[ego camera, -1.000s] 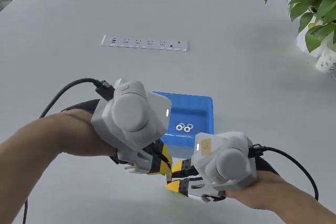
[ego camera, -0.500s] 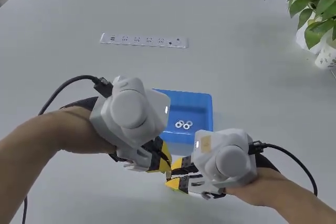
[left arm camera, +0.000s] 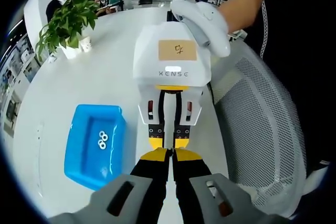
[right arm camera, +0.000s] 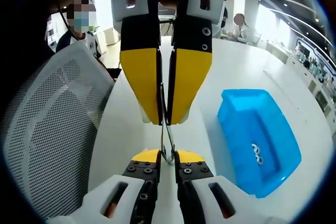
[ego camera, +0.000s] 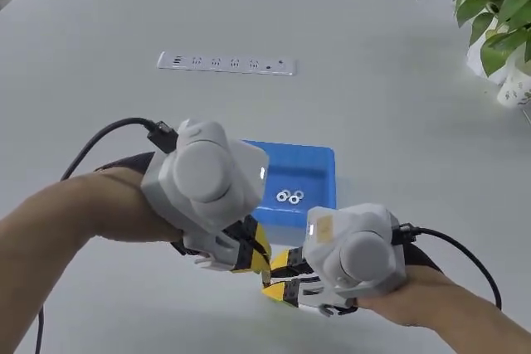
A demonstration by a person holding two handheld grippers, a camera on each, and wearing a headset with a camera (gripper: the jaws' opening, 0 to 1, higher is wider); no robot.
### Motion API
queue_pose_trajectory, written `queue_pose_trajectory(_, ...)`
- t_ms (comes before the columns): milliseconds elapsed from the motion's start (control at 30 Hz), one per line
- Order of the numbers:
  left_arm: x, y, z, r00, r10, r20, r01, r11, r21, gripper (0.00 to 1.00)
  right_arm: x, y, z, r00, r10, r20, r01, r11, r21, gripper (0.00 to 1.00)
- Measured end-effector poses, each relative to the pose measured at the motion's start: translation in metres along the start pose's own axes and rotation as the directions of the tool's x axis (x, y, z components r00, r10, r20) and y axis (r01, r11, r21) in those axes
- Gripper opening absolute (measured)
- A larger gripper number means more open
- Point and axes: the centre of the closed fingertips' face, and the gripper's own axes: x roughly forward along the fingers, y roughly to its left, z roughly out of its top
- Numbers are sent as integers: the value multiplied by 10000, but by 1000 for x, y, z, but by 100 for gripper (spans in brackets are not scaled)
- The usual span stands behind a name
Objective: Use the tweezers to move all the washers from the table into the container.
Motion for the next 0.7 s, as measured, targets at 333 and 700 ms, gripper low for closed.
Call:
queue_pose_trajectory(333, 2, 1, 2, 10000, -24, -33, 24, 9999, 149, 6, 0, 0, -2, 10000, -30, -92, 30, 10000, -63, 12)
queue_pose_trajectory(700, 4, 3, 3, 10000, -68, -30, 68, 9999, 153, 6, 0, -2, -2, 9999, -102, -29, 102, 9999, 89, 11)
